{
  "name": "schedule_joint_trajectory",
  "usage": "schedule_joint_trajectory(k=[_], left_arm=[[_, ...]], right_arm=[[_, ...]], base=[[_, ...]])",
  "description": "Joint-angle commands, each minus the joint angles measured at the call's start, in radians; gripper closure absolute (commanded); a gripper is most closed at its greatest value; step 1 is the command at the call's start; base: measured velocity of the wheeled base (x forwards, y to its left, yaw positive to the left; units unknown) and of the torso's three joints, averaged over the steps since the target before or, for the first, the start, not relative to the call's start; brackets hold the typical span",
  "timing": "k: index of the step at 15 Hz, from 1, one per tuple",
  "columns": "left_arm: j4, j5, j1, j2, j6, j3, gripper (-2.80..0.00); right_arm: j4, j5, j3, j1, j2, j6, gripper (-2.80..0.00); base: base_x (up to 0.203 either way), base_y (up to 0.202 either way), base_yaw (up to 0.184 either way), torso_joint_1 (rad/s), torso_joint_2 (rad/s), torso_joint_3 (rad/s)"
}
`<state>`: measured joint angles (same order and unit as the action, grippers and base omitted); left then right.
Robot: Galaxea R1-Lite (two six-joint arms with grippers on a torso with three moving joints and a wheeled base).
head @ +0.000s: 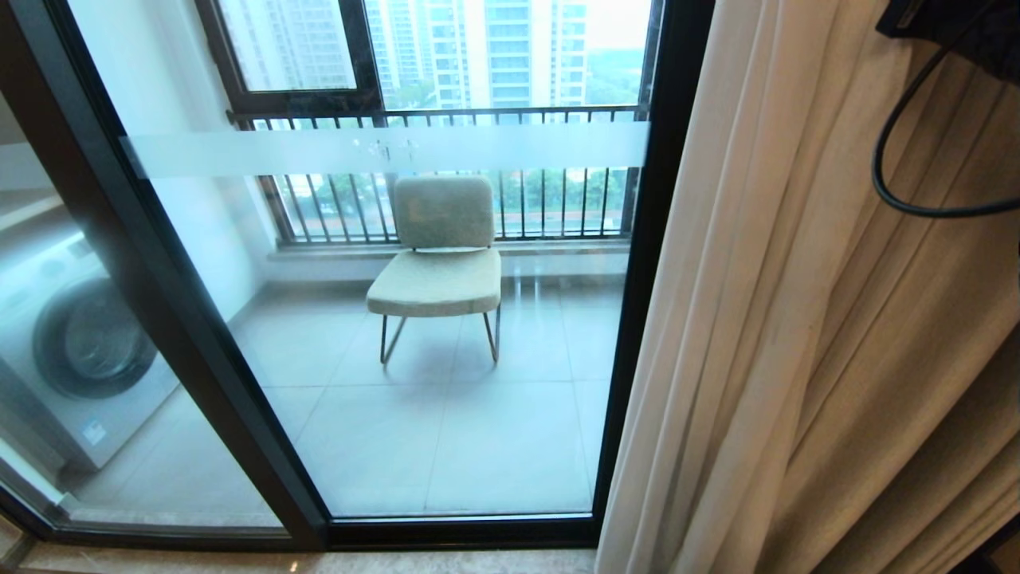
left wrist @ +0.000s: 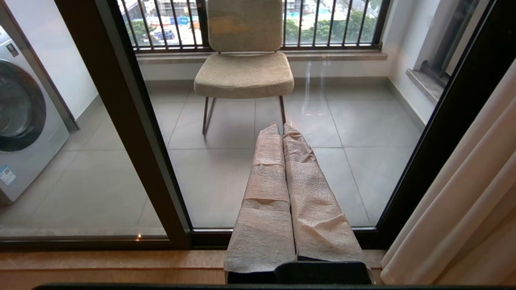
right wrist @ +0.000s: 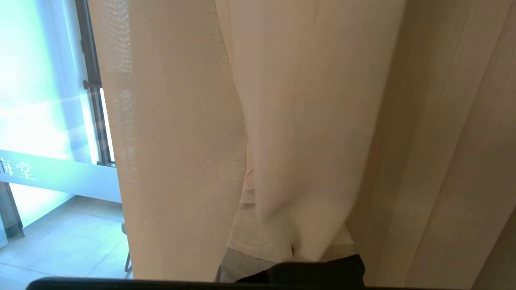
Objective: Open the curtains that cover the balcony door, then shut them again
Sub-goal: Close the inner curtains on both sides
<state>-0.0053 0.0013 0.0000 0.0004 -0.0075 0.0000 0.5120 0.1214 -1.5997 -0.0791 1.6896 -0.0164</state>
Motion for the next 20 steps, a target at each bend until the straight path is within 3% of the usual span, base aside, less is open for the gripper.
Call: schedule_joint_trajectory(k=[1,13,20], left_arm=[[-0.001,0.0,0.0,0.0,0.0,0.0,0.0],[-0.002,-0.001,0.0,0.0,0.0,0.0,0.0],[-0.001,0.0,0.0,0.0,0.001,0.0,0.0]], right_arm=[[0.003,0.0,0.009,-0.001,-0.01,0.0,0.0],[0.005,-0.014,0.035,-0.002,-0.016,0.0,0.0],[0.003,-0.014,0.04,-0.002,-0.033,0.0,0.0]], base=[[0.0,0.0,0.0,0.0,0.0,0.0],[0.0,0.0,0.0,0.0,0.0,0.0],[0.001,0.173,-0.001,0.004,0.0,0.001]])
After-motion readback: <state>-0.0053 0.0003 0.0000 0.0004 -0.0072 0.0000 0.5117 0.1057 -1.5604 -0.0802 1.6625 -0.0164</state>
